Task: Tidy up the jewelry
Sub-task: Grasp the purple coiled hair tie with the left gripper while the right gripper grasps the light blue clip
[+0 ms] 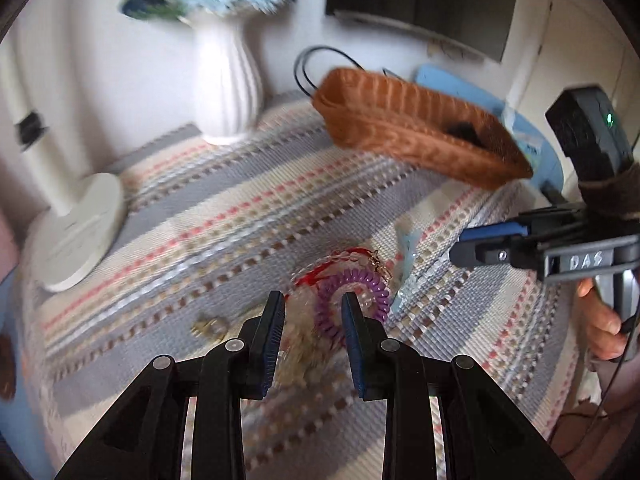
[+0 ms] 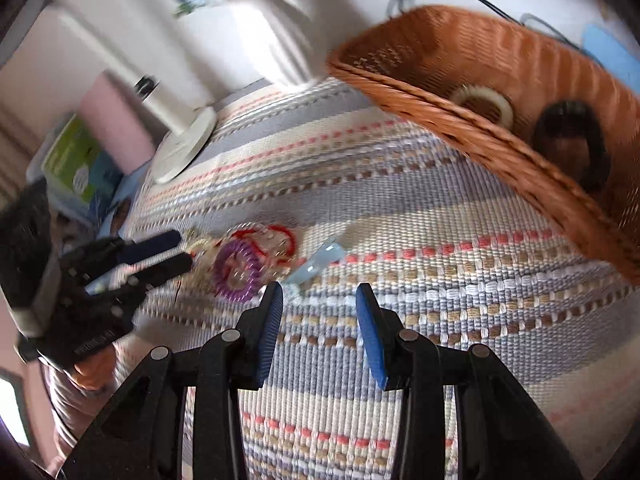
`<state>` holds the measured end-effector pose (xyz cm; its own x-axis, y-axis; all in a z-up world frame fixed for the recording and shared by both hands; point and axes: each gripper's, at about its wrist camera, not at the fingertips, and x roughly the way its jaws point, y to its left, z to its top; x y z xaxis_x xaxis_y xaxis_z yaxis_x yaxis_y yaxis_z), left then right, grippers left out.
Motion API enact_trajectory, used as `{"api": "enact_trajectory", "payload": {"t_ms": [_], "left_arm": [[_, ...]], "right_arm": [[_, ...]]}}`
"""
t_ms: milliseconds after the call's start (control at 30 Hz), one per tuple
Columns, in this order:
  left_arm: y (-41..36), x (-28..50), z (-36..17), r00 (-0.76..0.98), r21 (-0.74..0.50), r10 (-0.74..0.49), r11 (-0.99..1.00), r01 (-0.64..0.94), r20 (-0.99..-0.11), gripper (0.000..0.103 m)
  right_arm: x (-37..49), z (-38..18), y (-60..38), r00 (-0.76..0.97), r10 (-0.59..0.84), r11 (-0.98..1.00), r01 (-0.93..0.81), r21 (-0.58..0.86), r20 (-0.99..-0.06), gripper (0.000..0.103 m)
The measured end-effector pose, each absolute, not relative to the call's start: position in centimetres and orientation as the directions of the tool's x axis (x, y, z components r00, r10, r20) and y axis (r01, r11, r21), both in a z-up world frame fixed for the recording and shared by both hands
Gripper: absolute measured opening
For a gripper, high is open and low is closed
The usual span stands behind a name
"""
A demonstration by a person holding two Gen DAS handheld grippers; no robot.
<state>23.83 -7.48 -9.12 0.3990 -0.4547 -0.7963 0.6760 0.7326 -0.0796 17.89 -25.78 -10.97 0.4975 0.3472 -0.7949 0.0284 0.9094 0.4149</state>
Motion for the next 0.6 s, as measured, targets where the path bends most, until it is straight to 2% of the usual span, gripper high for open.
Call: {"api": "enact_trajectory", "payload": {"t_ms": [233,467,500,533,567,600], "left_arm": [[-8.2,25.0,-11.3,0.338,-0.142,-0.492,0.707,0.693,-0.802,0.03],[-8.9,24.9,-12.1,0.335,-0.133,-0.486,0.702,0.699,-0.807,0.03],[-9.0,24.9,-12.2,0.339,-0.128,-0.485,0.703,0.7,-0.807,0.03],[-9.2,24.8,-12.2,0.344,-0.123,-0.483,0.704,0.7,-0.805,0.026],[-9.3,24.7,-12.2,0.346,-0.122,-0.485,0.702,0.702,-0.803,0.017],[-9.4,24.5,-12.1,0.346,-0.122,-0.488,0.699,0.704,-0.801,0.014]], "right_arm": [[19.6,-12.8,-25.4,0.478,0.382,0.875,0.09,0.477,-0.791,0.042],[21.0,-12.8,-22.7,0.529,0.241,0.928,0.119,0.352,-0.814,0.04],[21.0,-12.8,-22.3,0.536,0.218,0.937,0.117,0.328,-0.815,0.033],[21.0,-12.8,-21.8,0.539,0.2,0.947,0.109,0.303,-0.818,0.027],[20.9,-12.8,-21.3,0.546,0.18,0.955,0.101,0.278,-0.818,0.027],[20.8,-12.8,-21.1,0.553,0.167,0.959,0.099,0.264,-0.816,0.026]]}}
